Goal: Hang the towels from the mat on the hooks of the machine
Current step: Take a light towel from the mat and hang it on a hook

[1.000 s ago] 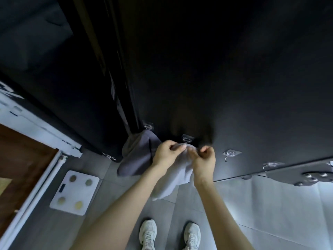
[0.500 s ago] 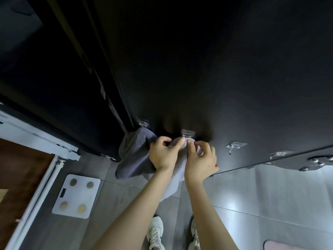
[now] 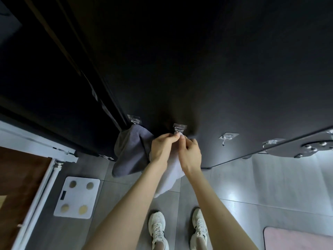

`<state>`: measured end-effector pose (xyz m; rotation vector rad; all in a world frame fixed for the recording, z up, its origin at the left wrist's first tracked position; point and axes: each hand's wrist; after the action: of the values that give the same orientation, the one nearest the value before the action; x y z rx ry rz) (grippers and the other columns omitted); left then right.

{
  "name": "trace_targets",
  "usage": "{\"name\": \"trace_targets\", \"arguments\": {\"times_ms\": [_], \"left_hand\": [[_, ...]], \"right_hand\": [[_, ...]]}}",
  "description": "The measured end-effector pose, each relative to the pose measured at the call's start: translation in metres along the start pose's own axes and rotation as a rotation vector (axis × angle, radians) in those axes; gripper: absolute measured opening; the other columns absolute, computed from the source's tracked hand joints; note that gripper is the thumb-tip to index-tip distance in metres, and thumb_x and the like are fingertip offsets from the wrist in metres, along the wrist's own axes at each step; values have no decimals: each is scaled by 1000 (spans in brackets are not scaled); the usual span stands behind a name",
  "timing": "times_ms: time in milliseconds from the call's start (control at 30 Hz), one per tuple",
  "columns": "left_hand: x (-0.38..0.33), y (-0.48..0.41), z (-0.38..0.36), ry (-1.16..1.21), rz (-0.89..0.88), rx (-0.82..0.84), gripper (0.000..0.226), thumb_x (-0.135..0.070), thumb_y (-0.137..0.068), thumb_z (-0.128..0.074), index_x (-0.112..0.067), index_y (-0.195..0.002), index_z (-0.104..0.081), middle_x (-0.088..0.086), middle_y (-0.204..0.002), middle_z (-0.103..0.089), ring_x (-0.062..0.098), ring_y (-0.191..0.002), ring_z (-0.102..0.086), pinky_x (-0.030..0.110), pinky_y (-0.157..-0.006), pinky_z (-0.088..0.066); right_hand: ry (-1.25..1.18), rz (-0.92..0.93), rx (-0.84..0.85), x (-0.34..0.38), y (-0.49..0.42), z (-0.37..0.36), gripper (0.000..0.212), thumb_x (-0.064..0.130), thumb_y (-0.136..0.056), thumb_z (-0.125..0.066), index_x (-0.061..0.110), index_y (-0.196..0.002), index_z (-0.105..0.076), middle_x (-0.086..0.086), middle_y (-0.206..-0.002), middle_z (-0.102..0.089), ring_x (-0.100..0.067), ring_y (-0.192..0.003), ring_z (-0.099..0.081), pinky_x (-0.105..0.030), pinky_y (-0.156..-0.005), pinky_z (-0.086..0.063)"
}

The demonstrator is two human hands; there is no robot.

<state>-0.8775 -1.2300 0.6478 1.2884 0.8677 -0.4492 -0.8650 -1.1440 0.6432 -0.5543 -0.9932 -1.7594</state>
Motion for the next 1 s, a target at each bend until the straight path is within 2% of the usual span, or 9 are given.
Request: {"name": "trace_targets", "arguments": {"times_ms": [100, 167, 300, 400, 533, 667, 767, 867, 1000], "left_hand": [[-6, 2, 7, 61, 113, 51, 16, -30, -80, -68, -15, -78, -74, 2, -92, -72, 19, -98, -64, 30, -93, -46], [-10, 5, 13, 166, 214, 80, 23, -32, -85, -64, -10, -91, -71, 6, -96, -70, 21, -97, -63, 30, -83, -48], [-11, 13, 25, 76, 232, 80, 31, -36, -93, -52, -9, -103, -65, 7, -97, -67, 19, -82, -60, 25, -62, -42], [-12, 21, 28, -7, 128, 57, 23, -31, -94, -51, -16, -81, -62, 5, -84, -62, 18, -73, -58, 27, -63, -45], [-16, 32, 28, -140, -46, -1, 20, -21, -94, -51, -22, -77, -61, 13, -94, -66, 31, -97, -62, 40, -88, -47], [-22, 44, 27, -230, -170, -76, 18, -20, -90, -54, -27, -75, -60, 3, -80, -65, 26, -88, -62, 42, -85, -49], [-33, 56, 16, -379, -300, -75, 15, -19, -88, -54, -24, -75, -60, 5, -80, -66, 27, -85, -62, 39, -79, -50], [-41, 68, -2, -540, -410, -40, 12, -14, -87, -54, -19, -77, -61, 8, -86, -68, 26, -87, -62, 36, -78, -50], [-43, 83, -45, -689, -483, 72, 14, -22, -82, -57, -27, -69, -60, -5, -76, -65, 18, -80, -61, 24, -74, -48]], "right_hand": [[-5, 15, 136, -9, -2, 6, 38, 45, -97, -29, 35, -125, -54, 1, -119, -49, -24, -111, -52, -40, -98, -40], [-99, 9, 196, -14, 3, 9, 40, 45, -97, -30, 36, -130, -51, 0, -122, -50, -20, -117, -49, -39, -104, -36], [-268, 13, 128, -12, 14, 22, 36, 40, -91, -37, 22, -108, -63, -6, -106, -66, -20, -104, -59, -47, -95, -47], [-263, 20, 116, -6, 22, 31, 30, 32, -92, -39, 20, -102, -64, -3, -98, -68, -20, -96, -61, -46, -89, -50], [-242, 24, 51, -3, 27, 44, 25, 28, -94, -45, 13, -98, -64, -10, -94, -68, -28, -92, -62, -48, -87, -50], [-235, -4, -10, -4, 32, 64, 16, 25, -95, -45, 24, -96, -61, 2, -91, -66, -21, -91, -62, -45, -88, -50], [-273, -30, -32, -11, 37, 83, 18, 25, -94, -45, 32, -86, -59, 4, -88, -67, -19, -88, -63, -47, -87, -51], [-276, -59, -37, -23, 46, 109, 17, 28, -94, -47, 26, -96, -64, 0, -94, -69, -21, -92, -64, -46, -89, -50], [-249, -70, -57, -45, 60, 156, 16, 24, -95, -49, 21, -90, -64, -3, -87, -69, -22, -82, -65, -44, -86, -51]]}}
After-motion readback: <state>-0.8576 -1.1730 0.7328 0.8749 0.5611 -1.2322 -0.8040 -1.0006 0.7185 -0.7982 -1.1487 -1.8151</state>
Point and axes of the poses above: each hand's wrist, its own y-axis away from the middle knuckle, its own z-axis out of the back of the hand, x = y × z
